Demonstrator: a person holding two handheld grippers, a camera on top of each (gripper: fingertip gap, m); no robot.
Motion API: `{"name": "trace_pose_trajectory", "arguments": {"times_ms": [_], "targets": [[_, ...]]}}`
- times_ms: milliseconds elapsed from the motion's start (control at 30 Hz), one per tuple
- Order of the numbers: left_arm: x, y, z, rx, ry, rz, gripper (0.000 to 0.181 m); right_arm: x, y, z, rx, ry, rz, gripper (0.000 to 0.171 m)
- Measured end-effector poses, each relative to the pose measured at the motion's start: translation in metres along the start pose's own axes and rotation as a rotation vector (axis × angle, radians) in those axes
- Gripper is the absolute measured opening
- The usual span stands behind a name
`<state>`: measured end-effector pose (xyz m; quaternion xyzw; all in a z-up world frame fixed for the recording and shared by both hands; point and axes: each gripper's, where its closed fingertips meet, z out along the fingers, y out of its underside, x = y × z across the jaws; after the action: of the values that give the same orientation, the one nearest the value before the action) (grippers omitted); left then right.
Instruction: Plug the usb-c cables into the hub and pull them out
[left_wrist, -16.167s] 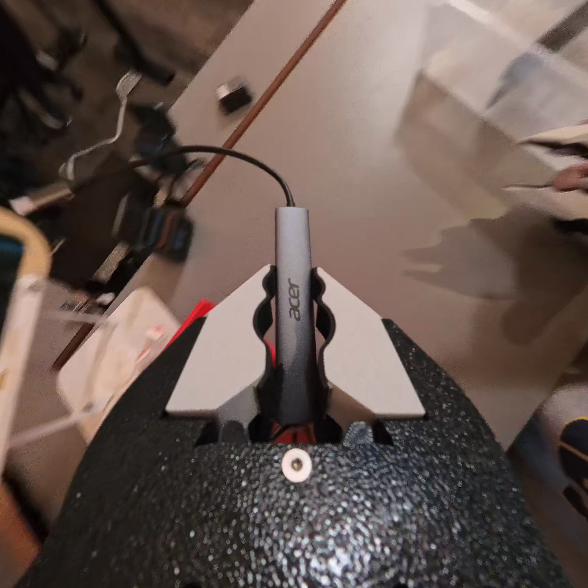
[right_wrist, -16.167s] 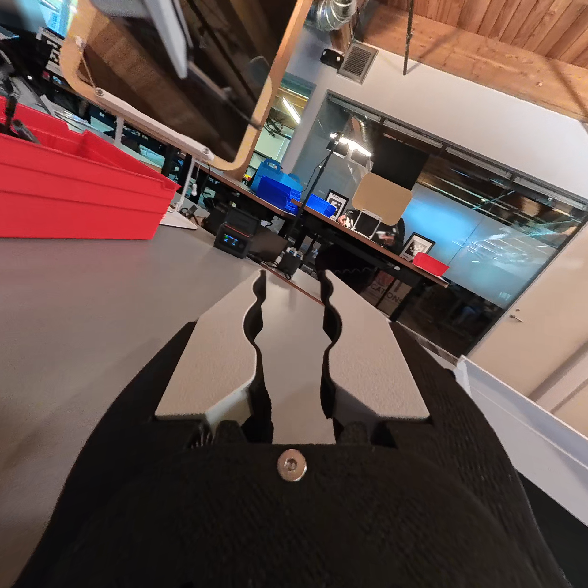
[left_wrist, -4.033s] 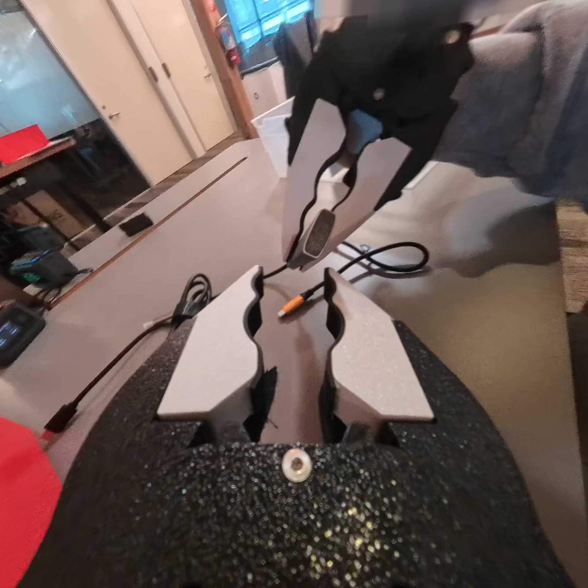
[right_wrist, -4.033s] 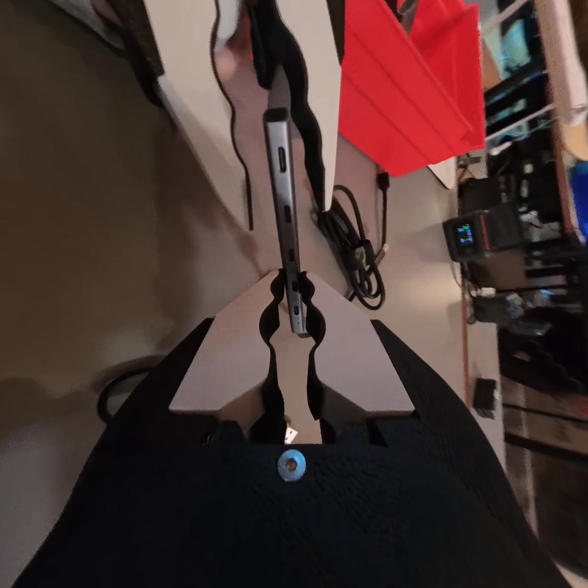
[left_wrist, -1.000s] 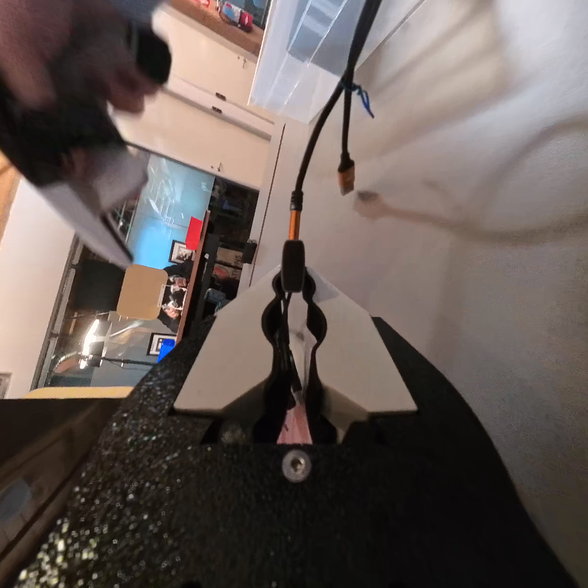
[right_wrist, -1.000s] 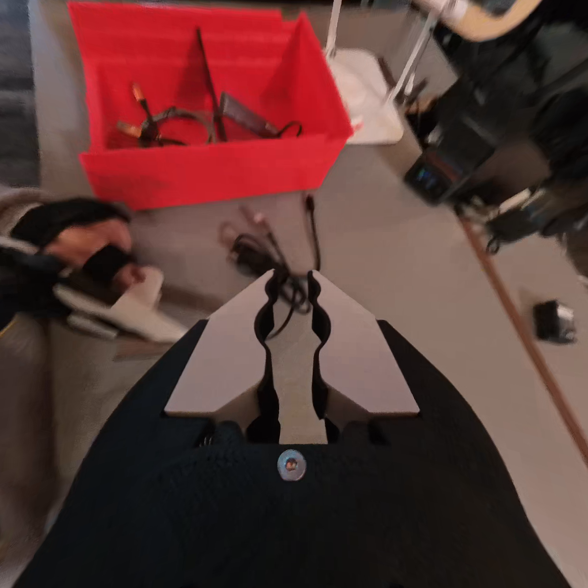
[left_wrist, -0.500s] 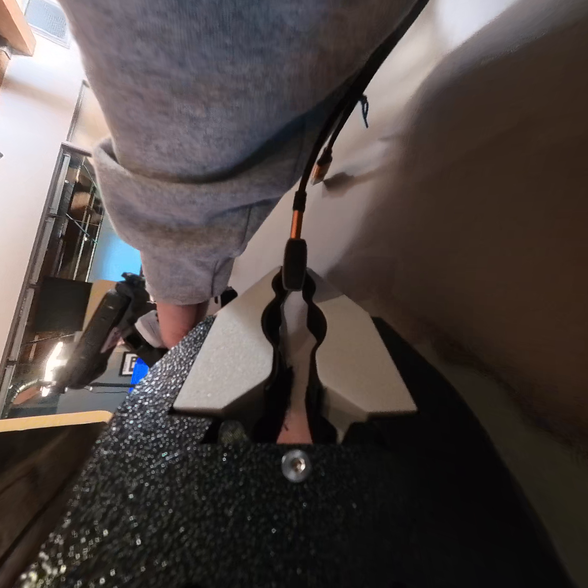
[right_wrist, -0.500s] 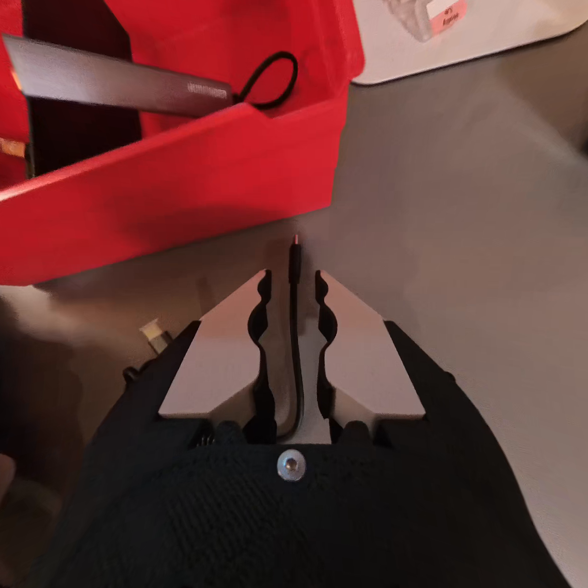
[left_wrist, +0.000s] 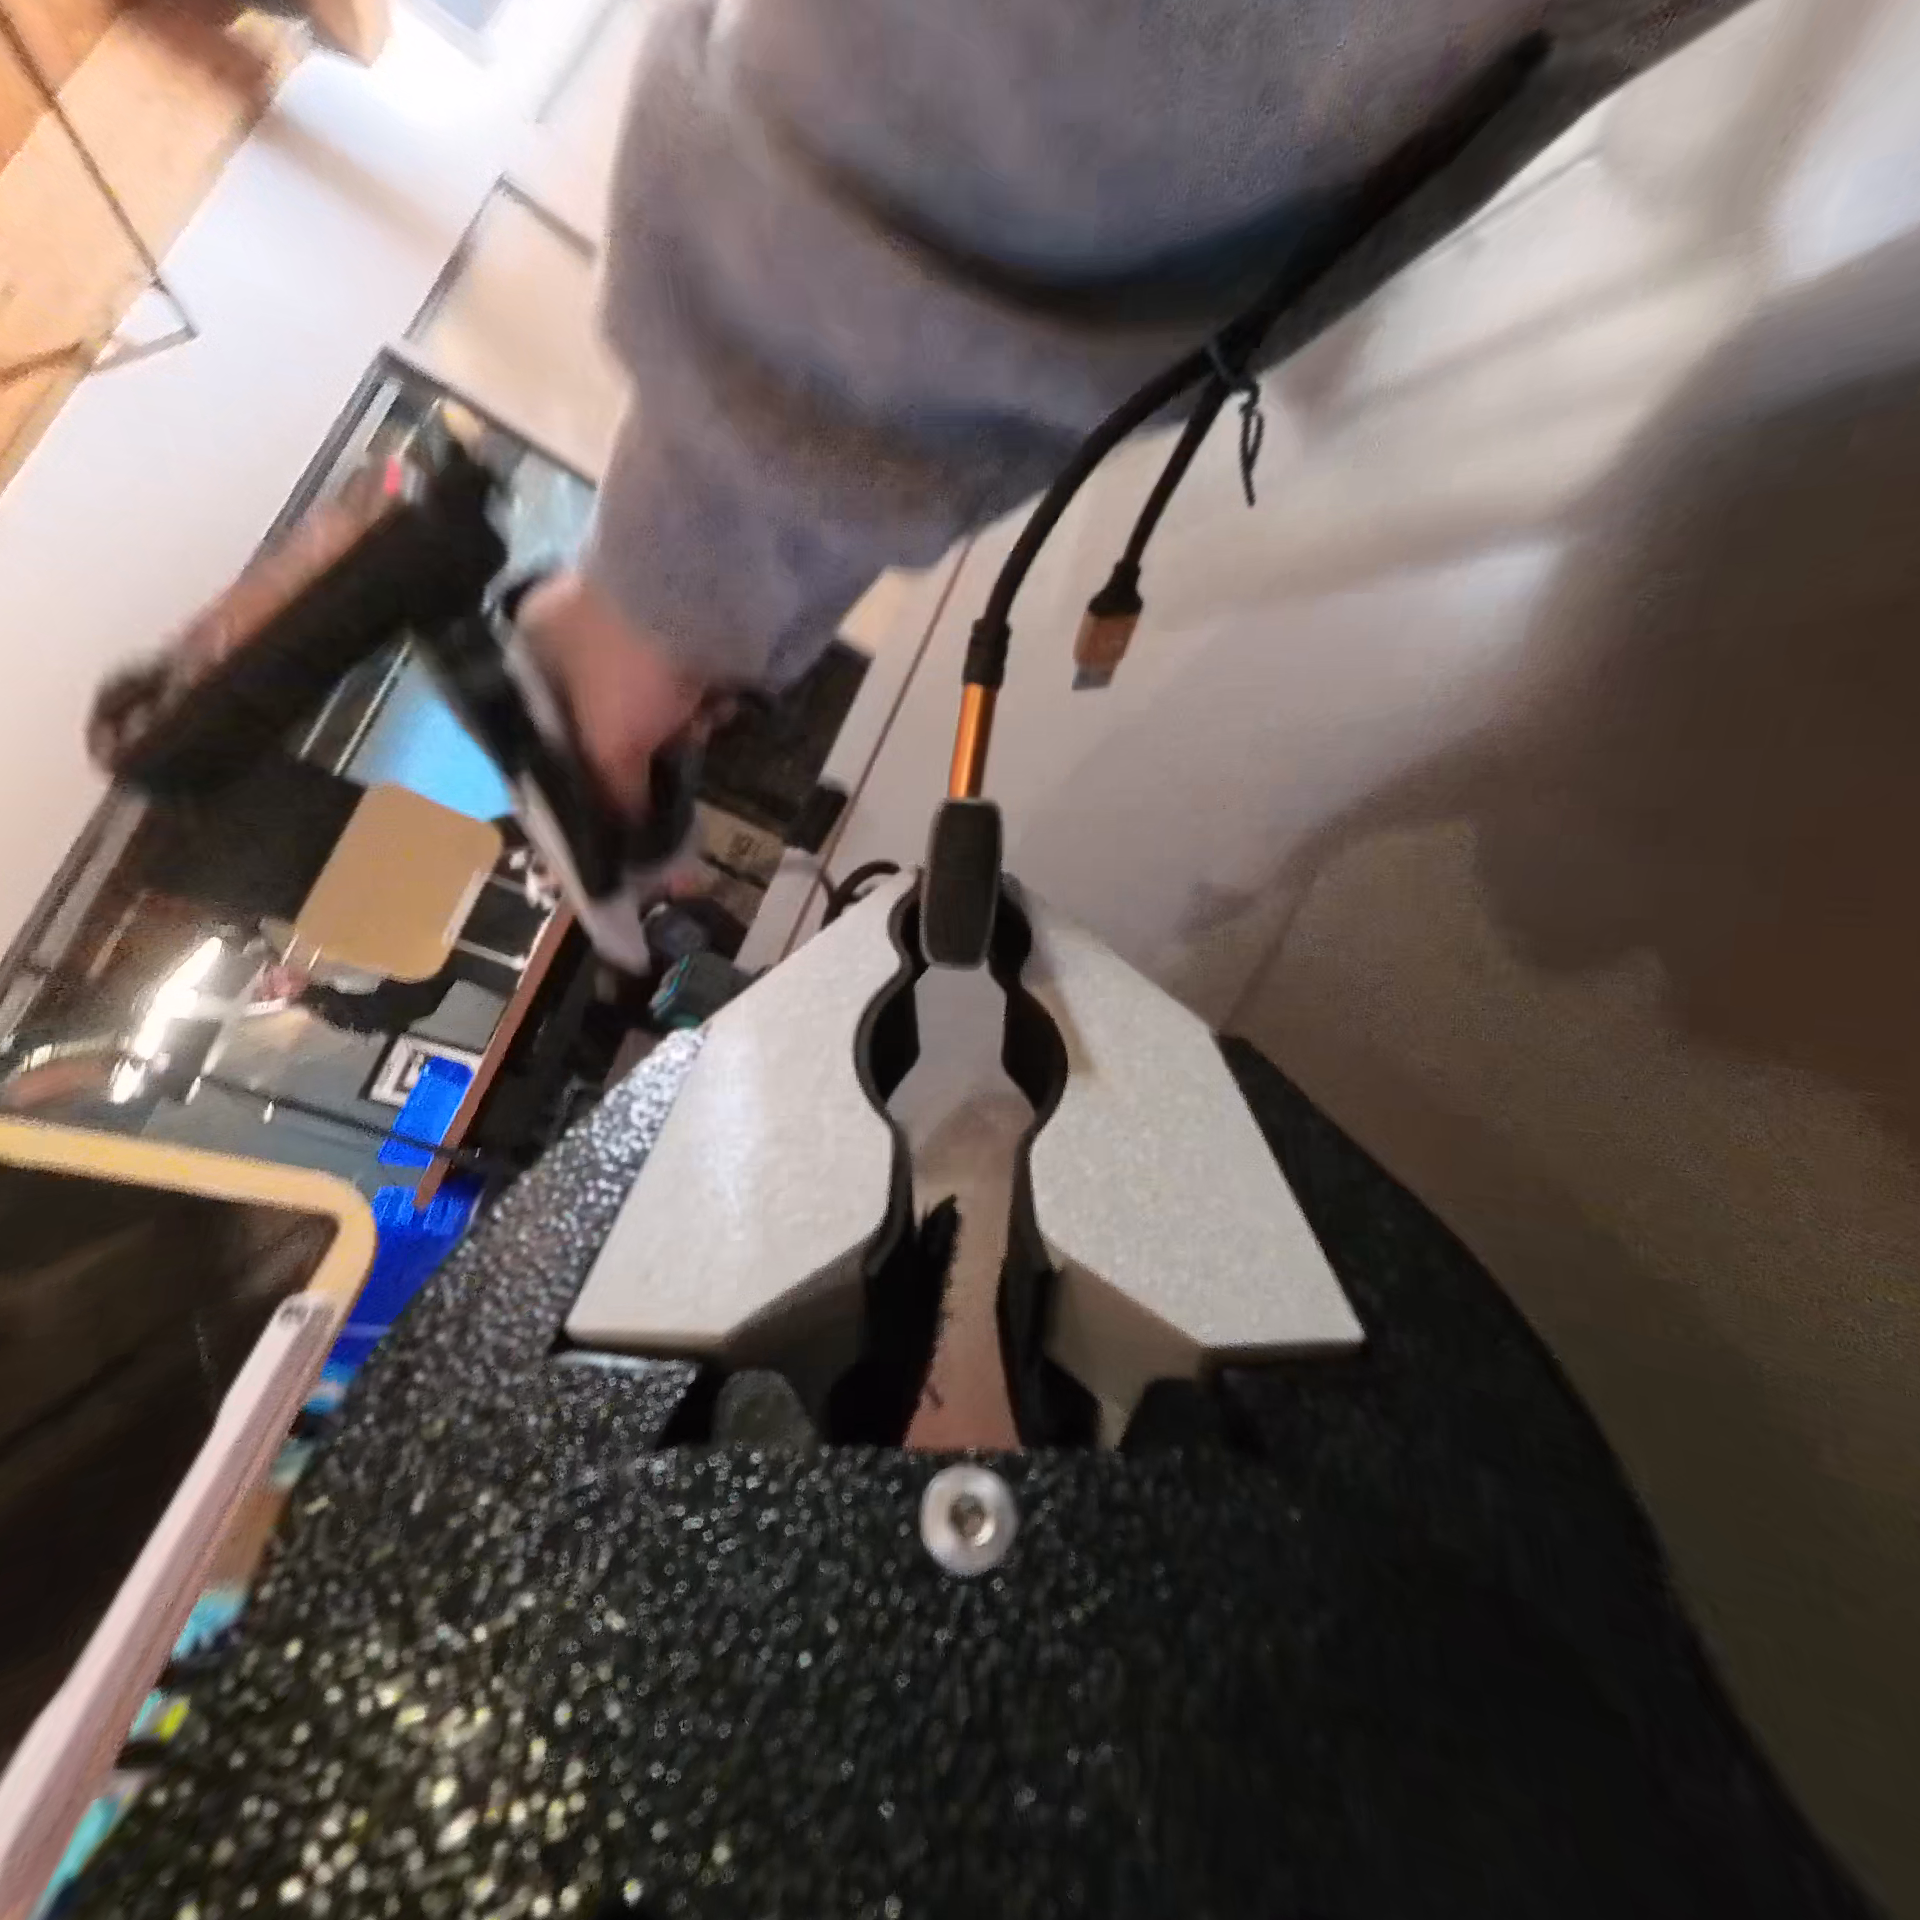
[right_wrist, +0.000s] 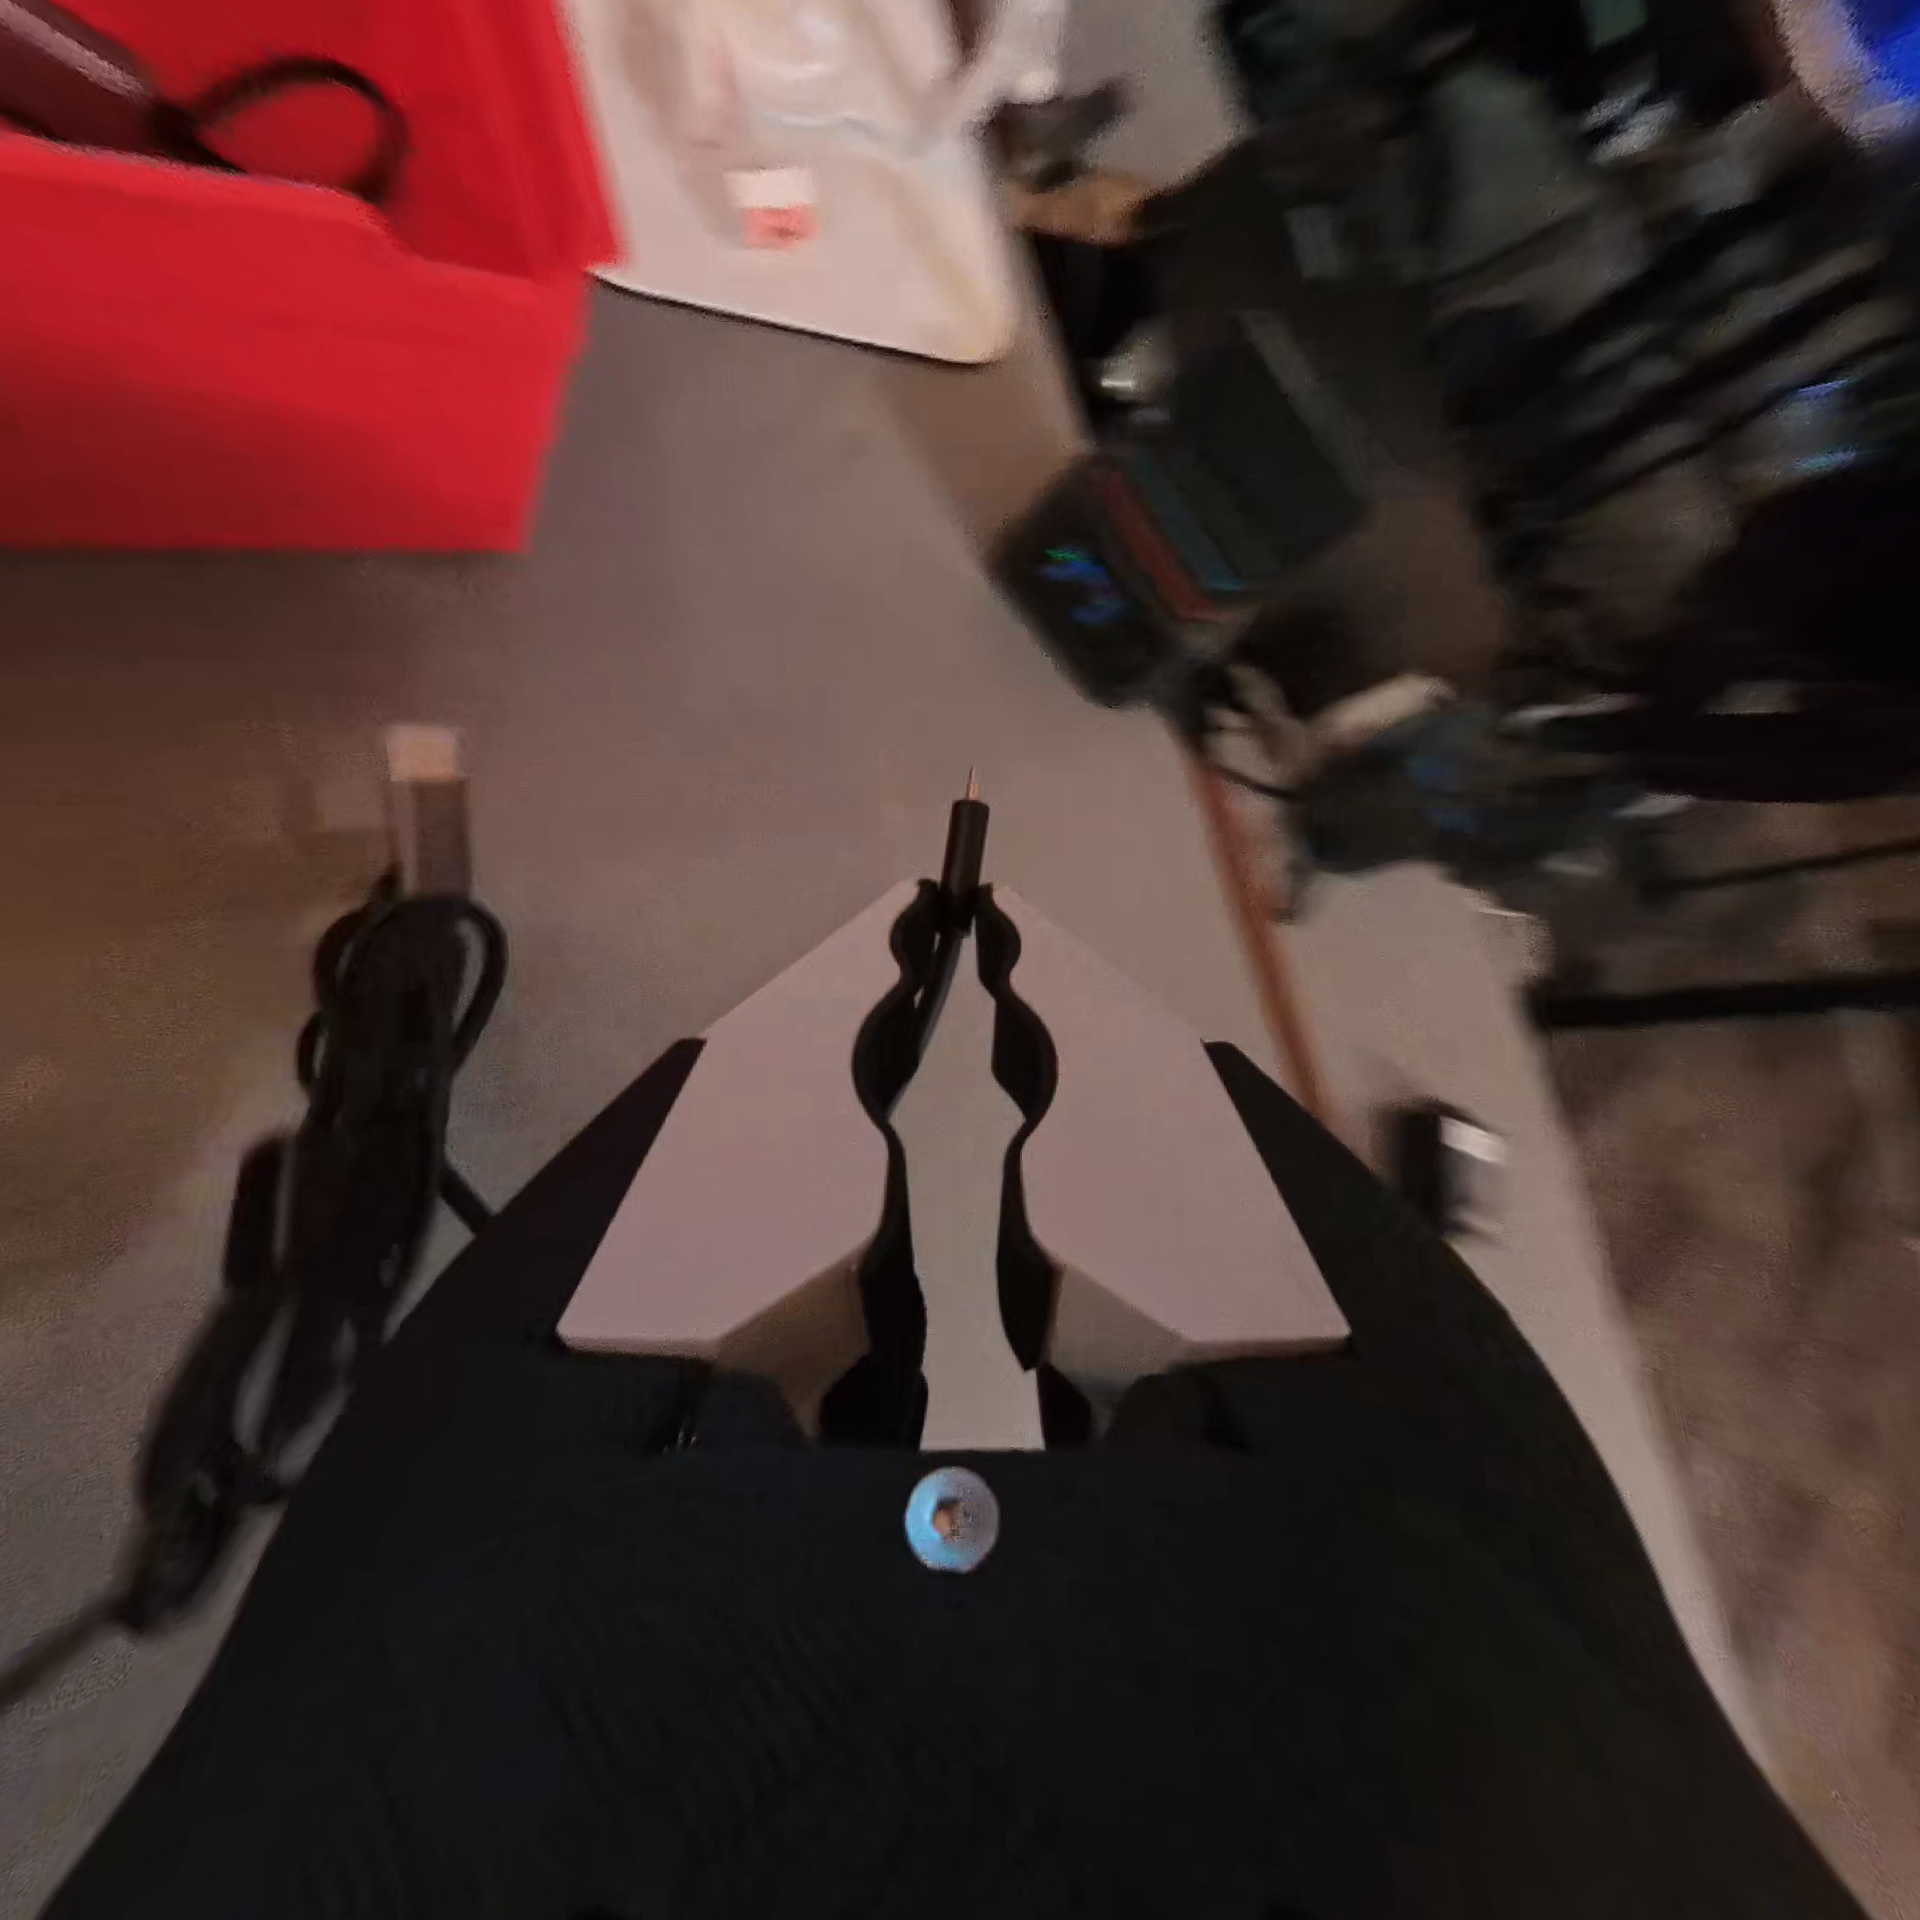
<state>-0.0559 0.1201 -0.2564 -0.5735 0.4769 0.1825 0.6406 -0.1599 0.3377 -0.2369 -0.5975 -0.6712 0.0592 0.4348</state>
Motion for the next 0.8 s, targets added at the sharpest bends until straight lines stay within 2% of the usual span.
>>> {"name": "trace_pose_trajectory", "arguments": {"times_ms": [100,167,300,467,533,667,800], "targets": [[-0.017,0.006,-0.002,-0.027,-0.055,-0.111,0.007,0.049,0.011,-0.056,-0.007,0.214,-0.114,0.006],[-0.022,0.005,-0.004,-0.008,-0.051,-0.203,0.007,0.065,0.014,-0.097,-0.004,0.314,-0.199,0.006],[-0.027,0.006,-0.006,0.006,-0.062,-0.332,0.007,0.038,0.008,-0.161,0.094,0.341,-0.28,0.005],[-0.02,0.006,0.0,-0.038,-0.075,-0.301,0.006,-0.007,0.022,-0.193,-0.024,0.457,-0.497,0.006],[-0.016,0.001,0.0,-0.029,-0.075,-0.278,0.007,0.002,0.035,-0.205,-0.101,0.557,-0.511,0.006],[-0.014,-0.003,-0.001,-0.021,-0.082,-0.298,0.007,0.048,0.061,-0.231,-0.16,0.705,-0.375,0.006],[-0.014,0.006,-0.001,-0.067,-0.097,-0.324,0.007,0.062,0.063,-0.251,-0.135,0.767,-0.335,0.006]]}}
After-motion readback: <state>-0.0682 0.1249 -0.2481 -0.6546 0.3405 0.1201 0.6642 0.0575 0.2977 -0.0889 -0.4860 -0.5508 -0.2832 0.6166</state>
